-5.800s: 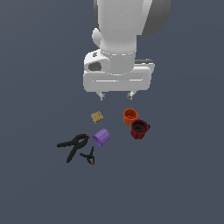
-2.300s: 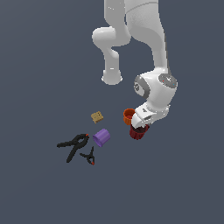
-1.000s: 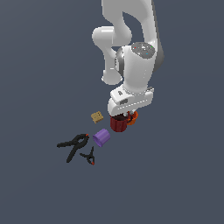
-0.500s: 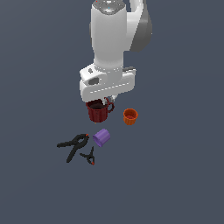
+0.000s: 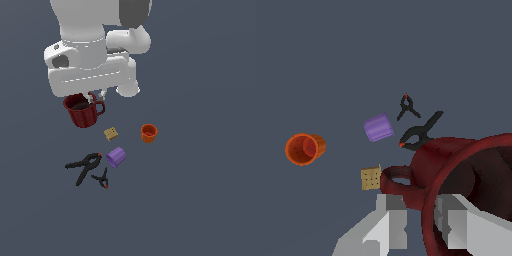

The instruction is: Pick up a designated object from a clutter of objects.

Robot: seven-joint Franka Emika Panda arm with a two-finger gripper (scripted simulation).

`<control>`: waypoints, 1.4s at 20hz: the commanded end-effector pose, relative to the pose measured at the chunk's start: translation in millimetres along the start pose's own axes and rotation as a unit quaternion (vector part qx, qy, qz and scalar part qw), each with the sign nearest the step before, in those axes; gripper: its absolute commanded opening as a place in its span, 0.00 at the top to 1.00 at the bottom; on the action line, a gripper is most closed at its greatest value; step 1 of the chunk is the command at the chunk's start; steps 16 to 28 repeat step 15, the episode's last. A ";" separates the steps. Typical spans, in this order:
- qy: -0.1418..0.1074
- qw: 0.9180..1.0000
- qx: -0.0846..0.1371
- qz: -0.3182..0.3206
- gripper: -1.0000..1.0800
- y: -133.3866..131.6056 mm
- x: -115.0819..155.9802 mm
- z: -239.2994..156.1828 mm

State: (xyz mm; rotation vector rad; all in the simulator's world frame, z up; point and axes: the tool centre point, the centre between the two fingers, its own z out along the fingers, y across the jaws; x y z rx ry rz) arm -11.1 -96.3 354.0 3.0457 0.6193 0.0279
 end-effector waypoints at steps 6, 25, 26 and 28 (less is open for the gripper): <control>0.000 1.000 -0.002 -0.001 1.00 33.4 -7.0 -32.2; 0.000 1.000 -0.002 0.000 1.00 40.8 -7.2 -38.7; 0.000 1.000 -0.002 0.000 1.00 40.8 -7.2 -38.7; 0.000 1.000 -0.002 0.000 1.00 40.8 -7.2 -38.7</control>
